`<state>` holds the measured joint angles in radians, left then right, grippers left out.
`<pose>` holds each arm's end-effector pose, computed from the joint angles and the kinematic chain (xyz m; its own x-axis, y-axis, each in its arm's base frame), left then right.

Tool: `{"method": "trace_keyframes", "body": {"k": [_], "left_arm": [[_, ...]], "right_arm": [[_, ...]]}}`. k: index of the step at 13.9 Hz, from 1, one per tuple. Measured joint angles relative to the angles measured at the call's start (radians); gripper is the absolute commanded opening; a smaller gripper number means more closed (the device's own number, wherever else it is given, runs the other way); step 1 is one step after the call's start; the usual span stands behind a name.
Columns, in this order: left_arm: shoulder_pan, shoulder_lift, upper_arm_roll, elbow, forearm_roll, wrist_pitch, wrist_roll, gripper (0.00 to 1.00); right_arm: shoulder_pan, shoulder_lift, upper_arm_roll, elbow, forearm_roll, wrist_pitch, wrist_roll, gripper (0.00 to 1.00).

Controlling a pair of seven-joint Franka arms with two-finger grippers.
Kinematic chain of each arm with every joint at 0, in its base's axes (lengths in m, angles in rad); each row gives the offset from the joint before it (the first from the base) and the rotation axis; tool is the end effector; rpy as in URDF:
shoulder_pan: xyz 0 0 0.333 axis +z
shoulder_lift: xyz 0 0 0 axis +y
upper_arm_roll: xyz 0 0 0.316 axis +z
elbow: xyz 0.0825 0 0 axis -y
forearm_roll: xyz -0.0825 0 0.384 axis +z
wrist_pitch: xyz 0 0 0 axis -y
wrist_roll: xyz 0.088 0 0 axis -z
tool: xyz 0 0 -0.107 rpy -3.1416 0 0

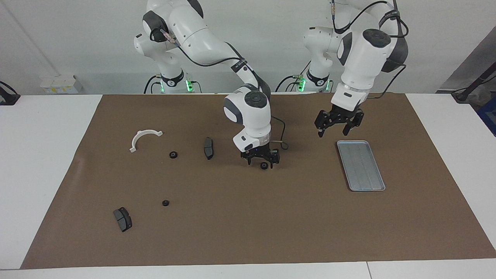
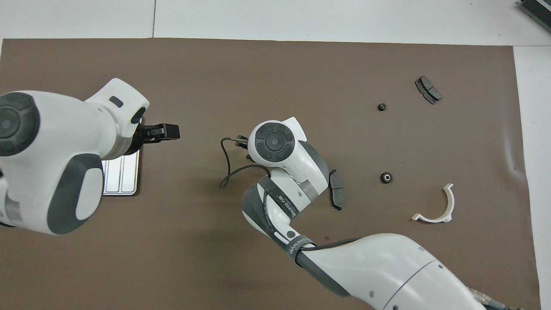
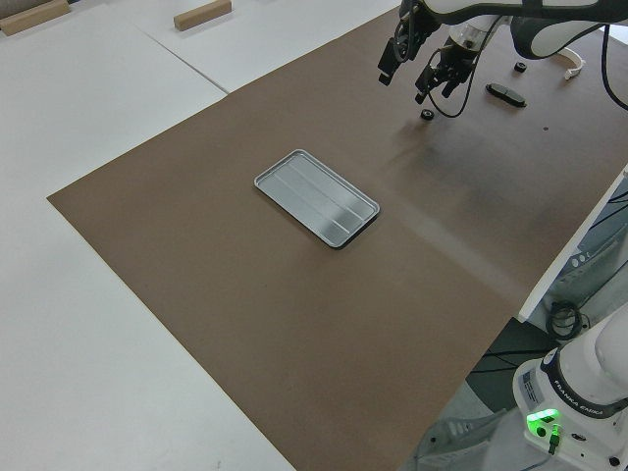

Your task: Pick bearing gear from pile to tray

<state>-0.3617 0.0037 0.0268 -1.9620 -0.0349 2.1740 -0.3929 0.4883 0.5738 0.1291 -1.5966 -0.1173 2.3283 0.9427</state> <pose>0.5455 -0.1913 0.4906 0.9804 0.0833 0.1785 0.0645 -0.9920 0.1087 0.5863 0.3974 0.3159 0.9531 -0.2789 0.1174 -0.2659 -0.9571 -0.1153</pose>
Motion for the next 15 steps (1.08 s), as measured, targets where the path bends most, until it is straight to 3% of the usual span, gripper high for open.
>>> {"method": "trace_keyframes", "body": {"k": [6, 9, 12, 15], "left_arm": [[-0.119, 0.152, 0.0, 0.037, 0.0, 0.161, -0.149, 1.0], [-0.201, 0.29, 0.0, 0.127, 0.014, 0.178, -0.24, 1.0], [-0.227, 0.389, 0.0, 0.145, 0.015, 0.235, -0.251, 1.0], [-0.25, 0.428, 0.0, 0.141, 0.017, 0.255, -0.25, 1.0]], "right_arm": [[-0.182, -0.227, 0.0, -0.255, 0.0, -0.011, -0.264, 1.0], [-0.274, -0.32, 0.0, -0.364, 0.0, -0.011, -0.415, 1.0], [-0.362, -0.371, 0.0, -0.433, 0.01, -0.011, -0.562, 1.0], [-0.424, -0.383, 0.0, -0.459, 0.024, -0.015, -0.669, 1.0]]}}
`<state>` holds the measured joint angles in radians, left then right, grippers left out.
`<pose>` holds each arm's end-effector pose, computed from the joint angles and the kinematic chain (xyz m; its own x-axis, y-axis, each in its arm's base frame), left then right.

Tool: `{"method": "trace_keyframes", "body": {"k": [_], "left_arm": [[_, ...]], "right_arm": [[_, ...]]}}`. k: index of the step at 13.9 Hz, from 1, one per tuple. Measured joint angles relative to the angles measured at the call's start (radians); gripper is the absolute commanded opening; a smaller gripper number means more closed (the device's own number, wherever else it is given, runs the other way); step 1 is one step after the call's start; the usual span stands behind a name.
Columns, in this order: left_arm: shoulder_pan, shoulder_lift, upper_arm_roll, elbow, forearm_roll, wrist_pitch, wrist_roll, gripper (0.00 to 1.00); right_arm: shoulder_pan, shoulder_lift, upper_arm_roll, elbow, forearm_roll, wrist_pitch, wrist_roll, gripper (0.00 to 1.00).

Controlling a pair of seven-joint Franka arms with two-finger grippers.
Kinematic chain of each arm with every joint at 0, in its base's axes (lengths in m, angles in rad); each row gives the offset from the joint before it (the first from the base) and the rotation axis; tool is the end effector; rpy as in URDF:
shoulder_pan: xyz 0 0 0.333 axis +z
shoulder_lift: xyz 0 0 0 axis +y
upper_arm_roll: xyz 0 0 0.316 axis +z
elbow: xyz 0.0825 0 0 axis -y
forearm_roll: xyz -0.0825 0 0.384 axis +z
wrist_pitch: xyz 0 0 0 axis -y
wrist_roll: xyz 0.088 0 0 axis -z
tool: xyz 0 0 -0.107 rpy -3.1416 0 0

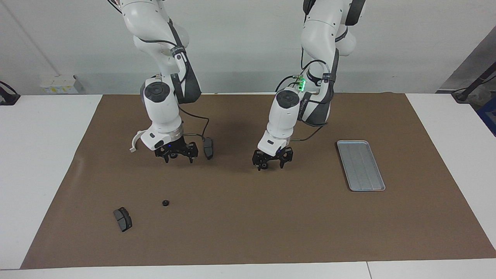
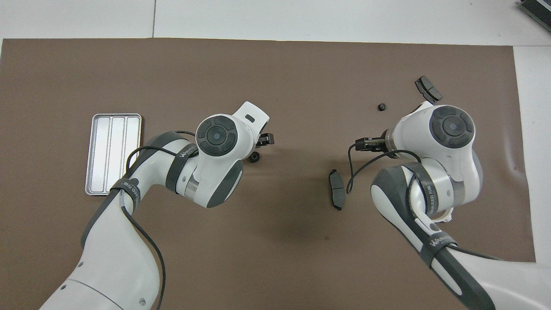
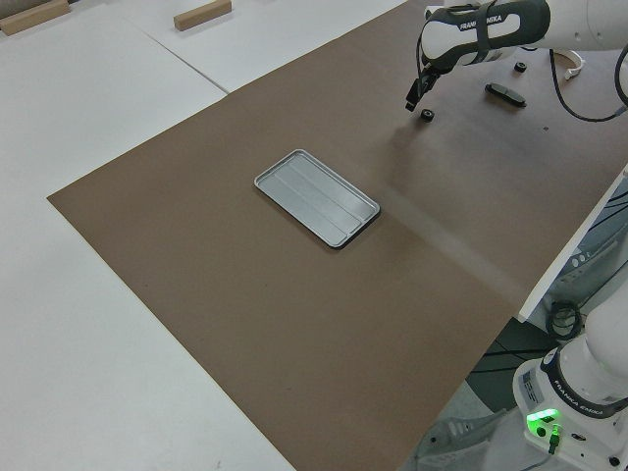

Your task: Pick bearing gear from pile to tray

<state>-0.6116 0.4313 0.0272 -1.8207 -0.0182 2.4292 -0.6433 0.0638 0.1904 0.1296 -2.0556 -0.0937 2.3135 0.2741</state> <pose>0.5519 -0.3669 0.3181 0.9874 0.0750 0.1395 0.0601 -0.9923 0.1081 0.5769 0.1093 0.3522 0.9966 -0.0217 0.0789 -0.0240 -0.9993 0.0285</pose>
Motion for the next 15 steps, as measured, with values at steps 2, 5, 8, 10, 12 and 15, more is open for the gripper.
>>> {"method": "trace_keyframes", "body": {"k": [2, 5, 8, 10, 12, 15], "left_arm": [[-0.009, 0.01, 0.0, -0.006, 0.01, 0.014, 0.0, 1.0], [-0.024, 0.015, 0.0, -0.028, 0.044, 0.015, 0.001, 0.95], [-0.044, 0.015, -0.001, -0.052, 0.054, 0.017, 0.002, 0.87], [-0.056, 0.014, 0.0, -0.054, 0.061, 0.015, 0.003, 0.76], [-0.061, 0.011, 0.003, -0.054, 0.066, 0.009, 0.003, 0.65], [-0.066, 0.002, 0.002, -0.056, 0.07, -0.008, 0.006, 0.48]], "right_arm": [[-0.032, -0.003, 0.0, -0.023, 0.001, 0.0, -0.033, 1.0], [-0.049, -0.008, 0.0, -0.064, 0.001, 0.006, -0.048, 1.0], [-0.049, -0.016, 0.001, -0.121, 0.001, 0.048, -0.048, 1.0], [-0.049, -0.03, 0.001, -0.172, 0.001, 0.097, -0.048, 1.0], [-0.049, -0.04, 0.001, -0.212, 0.001, 0.134, -0.048, 1.0], [-0.05, -0.047, 0.001, -0.232, 0.003, 0.143, -0.048, 1.0]]}}
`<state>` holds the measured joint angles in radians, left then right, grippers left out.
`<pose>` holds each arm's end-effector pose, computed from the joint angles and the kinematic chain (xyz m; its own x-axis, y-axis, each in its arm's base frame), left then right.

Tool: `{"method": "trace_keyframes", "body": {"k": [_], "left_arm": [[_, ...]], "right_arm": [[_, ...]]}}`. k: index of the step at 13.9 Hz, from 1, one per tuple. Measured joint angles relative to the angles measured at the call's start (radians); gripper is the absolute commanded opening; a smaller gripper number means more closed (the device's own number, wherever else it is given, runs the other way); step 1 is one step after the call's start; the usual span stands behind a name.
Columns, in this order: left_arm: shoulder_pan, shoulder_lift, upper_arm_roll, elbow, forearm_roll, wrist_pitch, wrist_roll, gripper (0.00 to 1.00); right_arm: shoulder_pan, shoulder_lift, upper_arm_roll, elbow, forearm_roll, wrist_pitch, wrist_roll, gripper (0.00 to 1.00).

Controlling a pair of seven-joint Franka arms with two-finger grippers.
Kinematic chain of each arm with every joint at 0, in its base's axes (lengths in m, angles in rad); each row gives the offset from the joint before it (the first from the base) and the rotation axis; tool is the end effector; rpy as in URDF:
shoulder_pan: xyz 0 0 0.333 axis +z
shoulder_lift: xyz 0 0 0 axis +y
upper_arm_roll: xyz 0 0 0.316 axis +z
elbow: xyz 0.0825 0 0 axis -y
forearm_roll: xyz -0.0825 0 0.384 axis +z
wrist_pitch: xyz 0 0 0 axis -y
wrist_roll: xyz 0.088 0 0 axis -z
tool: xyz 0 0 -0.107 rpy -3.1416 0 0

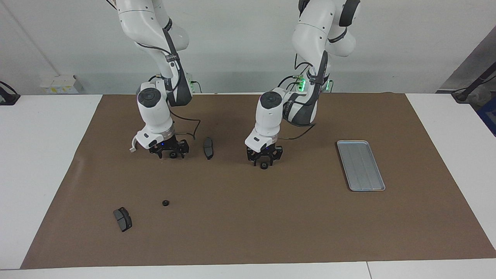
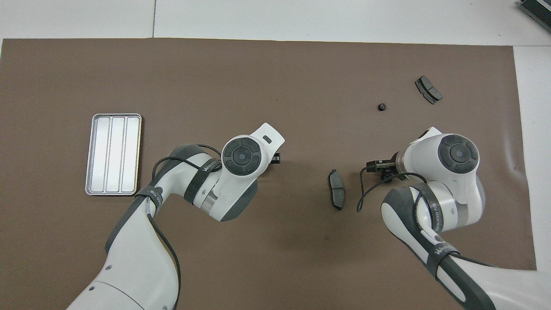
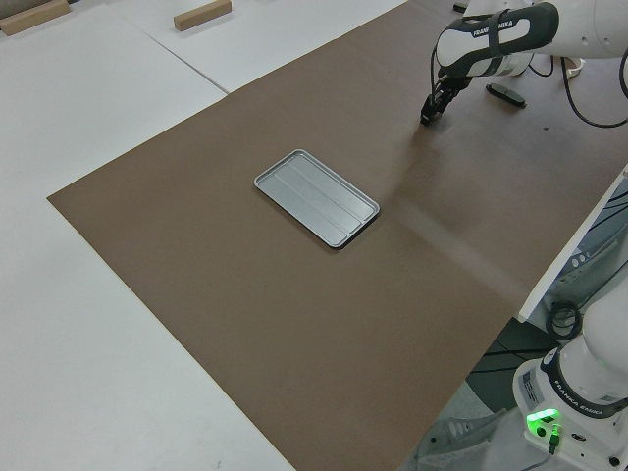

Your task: Pick bearing gear from pile to tray

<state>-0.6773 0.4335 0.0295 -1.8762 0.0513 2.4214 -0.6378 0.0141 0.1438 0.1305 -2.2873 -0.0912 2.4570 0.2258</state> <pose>0.5148 -0.3909 0.2911 0.9918 -0.0482 0.1186 -0.0516 -0.9983 0.0254 0.5252 0.0766 0.2926 0.9993 -0.0123 0.0348 -0.0135 -0.9993 0.0340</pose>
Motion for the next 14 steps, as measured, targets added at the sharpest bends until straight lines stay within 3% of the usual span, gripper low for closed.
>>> {"method": "trace_keyframes", "body": {"k": [6, 11, 14], "left_arm": [[-0.001, -0.011, 0.0, -0.001, 0.002, -0.022, 0.003, 0.2], [0.006, -0.01, 0.012, 0.019, 0.002, -0.049, 0.001, 0.14], [0.099, -0.008, 0.027, 0.11, 0.002, -0.121, 0.008, 0.14]], "right_arm": [[0.0, -0.003, 0.0, -0.031, 0.009, 0.025, 0.0, 1.0], [0.0, -0.005, 0.0, -0.032, 0.013, 0.026, 0.0, 1.0], [0.0, -0.006, 0.0, -0.032, 0.013, 0.026, 0.0, 1.0]]}}
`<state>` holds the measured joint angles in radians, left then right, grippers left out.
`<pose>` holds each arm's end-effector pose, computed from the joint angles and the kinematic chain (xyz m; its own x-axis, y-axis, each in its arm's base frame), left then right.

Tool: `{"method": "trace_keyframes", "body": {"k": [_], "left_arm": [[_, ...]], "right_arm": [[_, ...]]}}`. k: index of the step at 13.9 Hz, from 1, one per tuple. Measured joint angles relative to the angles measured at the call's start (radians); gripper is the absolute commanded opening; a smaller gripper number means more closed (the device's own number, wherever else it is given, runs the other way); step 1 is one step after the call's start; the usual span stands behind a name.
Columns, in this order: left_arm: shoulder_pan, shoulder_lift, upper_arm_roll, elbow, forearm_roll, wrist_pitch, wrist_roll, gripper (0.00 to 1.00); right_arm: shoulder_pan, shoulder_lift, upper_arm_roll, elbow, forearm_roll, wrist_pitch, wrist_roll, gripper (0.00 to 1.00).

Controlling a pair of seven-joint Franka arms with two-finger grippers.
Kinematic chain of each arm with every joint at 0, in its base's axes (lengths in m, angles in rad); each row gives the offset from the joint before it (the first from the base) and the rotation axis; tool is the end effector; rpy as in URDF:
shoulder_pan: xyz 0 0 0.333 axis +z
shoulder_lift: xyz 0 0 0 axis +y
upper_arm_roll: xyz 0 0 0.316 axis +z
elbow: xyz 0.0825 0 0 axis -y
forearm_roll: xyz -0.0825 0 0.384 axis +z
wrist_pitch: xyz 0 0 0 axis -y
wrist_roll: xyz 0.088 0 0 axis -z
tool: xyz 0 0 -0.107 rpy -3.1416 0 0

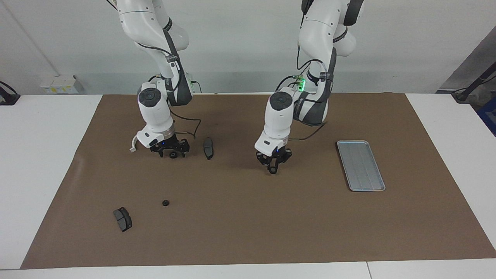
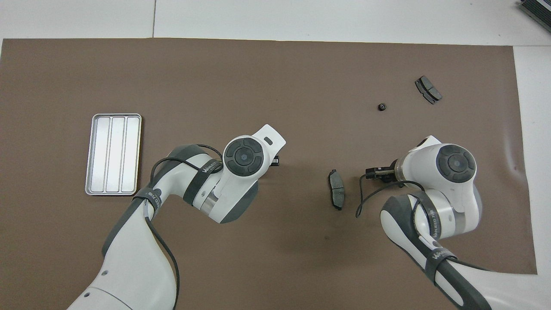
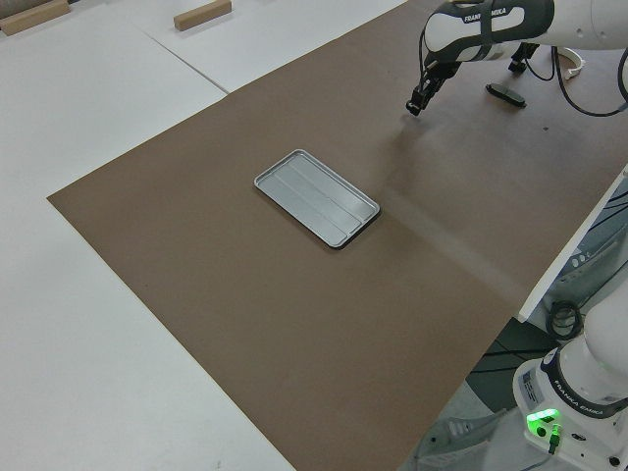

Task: Pick bearing gear from pile to tray
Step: 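Place the bearing in the tray while the right gripper reaches another bearing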

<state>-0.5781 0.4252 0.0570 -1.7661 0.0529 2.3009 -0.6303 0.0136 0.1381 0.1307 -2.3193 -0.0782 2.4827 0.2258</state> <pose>0.5757 -0.3331 0.3344 0.9895 0.0697 0.1267 0.0690 -0.9976 0.0102 0.5171 0.0757 0.2851 0.9992 -0.0214 0.0324 -0.0222 -0.9994 0.0249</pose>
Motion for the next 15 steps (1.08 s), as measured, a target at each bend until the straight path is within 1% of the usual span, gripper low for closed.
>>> {"method": "trace_keyframes", "body": {"k": [1, 2, 3, 6, 7, 9, 10, 12, 13, 14, 15], "left_arm": [[0.056, 0.001, 0.0, 0.025, 0.0, -0.015, 0.026, 0.14], [0.11, 0.001, 0.0, 0.037, -0.001, -0.024, 0.066, 0.14], [0.162, 0.001, 0.0, 0.04, -0.002, -0.028, 0.112, 0.14], [0.304, 0.005, -0.001, 0.037, -0.022, -0.042, 0.29, 0.14], [0.348, 0.007, -0.002, 0.033, -0.034, -0.045, 0.363, 0.14], [0.427, 0.008, -0.002, 0.028, -0.06, -0.063, 0.511, 0.14], [0.466, 0.007, -0.002, 0.024, -0.074, -0.072, 0.588, 0.14], [0.528, 0.007, -0.003, 0.009, -0.091, -0.08, 0.711, 0.14], [0.55, 0.007, -0.003, -0.001, -0.097, -0.08, 0.76, 0.17], [0.564, 0.006, -0.003, -0.011, -0.1, -0.08, 0.8, 0.24], [0.574, 0.004, -0.003, -0.024, -0.101, -0.08, 0.832, 0.38]], "right_arm": [[0.0, 0.0, 0.0, 0.0, 0.0, 0.0, 0.0, 1.0], [0.0, 0.0, 0.0, -0.001, 0.0, 0.0, 0.0, 0.97], [0.0, 0.0, 0.0, -0.001, 0.0, 0.0, 0.0, 0.87], [0.0, 0.0, 0.0, -0.002, 0.0, 0.0, 0.0, 0.84], [0.0, 0.0, 0.001, -0.002, 0.0, 0.0, 0.0, 0.8], [0.0, 0.0, 0.001, -0.003, 0.0, 0.0, 0.0, 0.62], [0.0, 0.0, 0.001, -0.004, 0.0, 0.0, 0.0, 0.56], [0.0, -0.002, 0.002, -0.005, 0.004, 0.0, 0.0, 0.48], [0.0, -0.003, 0.002, -0.005, 0.005, 0.0, 0.0, 0.39], [0.0, -0.004, 0.003, -0.006, 0.007, 0.0, 0.0, 0.27], [0.0, -0.007, 0.004, -0.006, 0.009, 0.0, 0.0, 0.13]]}}
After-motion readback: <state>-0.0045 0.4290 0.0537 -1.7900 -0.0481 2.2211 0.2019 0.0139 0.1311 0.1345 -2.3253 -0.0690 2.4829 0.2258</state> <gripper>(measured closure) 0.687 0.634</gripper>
